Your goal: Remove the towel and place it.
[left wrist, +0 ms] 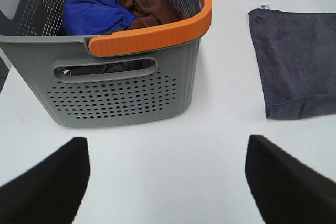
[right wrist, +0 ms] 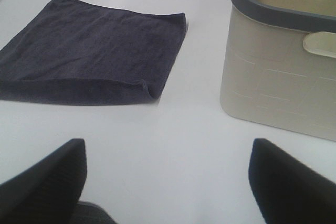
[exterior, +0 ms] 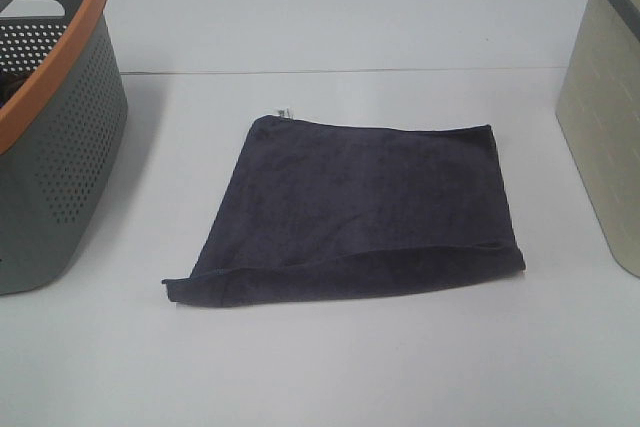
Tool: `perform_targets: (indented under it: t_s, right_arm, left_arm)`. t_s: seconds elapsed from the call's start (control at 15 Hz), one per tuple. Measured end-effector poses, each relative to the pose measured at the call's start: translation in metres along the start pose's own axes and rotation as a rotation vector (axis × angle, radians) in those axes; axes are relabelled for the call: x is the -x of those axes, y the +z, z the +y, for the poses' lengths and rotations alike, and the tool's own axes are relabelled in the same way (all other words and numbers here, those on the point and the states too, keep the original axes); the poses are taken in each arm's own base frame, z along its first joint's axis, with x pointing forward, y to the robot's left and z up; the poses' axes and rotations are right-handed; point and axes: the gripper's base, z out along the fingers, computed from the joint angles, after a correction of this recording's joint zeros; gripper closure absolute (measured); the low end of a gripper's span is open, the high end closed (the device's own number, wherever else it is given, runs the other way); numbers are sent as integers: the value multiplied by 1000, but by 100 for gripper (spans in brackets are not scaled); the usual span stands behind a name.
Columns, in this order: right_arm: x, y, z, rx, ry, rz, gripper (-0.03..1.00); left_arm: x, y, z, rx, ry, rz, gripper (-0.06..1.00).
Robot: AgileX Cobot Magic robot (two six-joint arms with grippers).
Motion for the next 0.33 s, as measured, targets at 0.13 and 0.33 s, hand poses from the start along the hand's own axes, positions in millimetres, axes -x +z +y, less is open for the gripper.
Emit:
perform_targets:
  t_s: [0.13, 0.33]
  right_arm:
    - [0, 0, 0, 0, 0, 0, 22]
    - [0, 0, 0, 0, 0, 0, 22]
  left_arm:
    - [0, 0, 0, 0, 0, 0, 18]
    - [0, 0, 0, 0, 0, 0, 18]
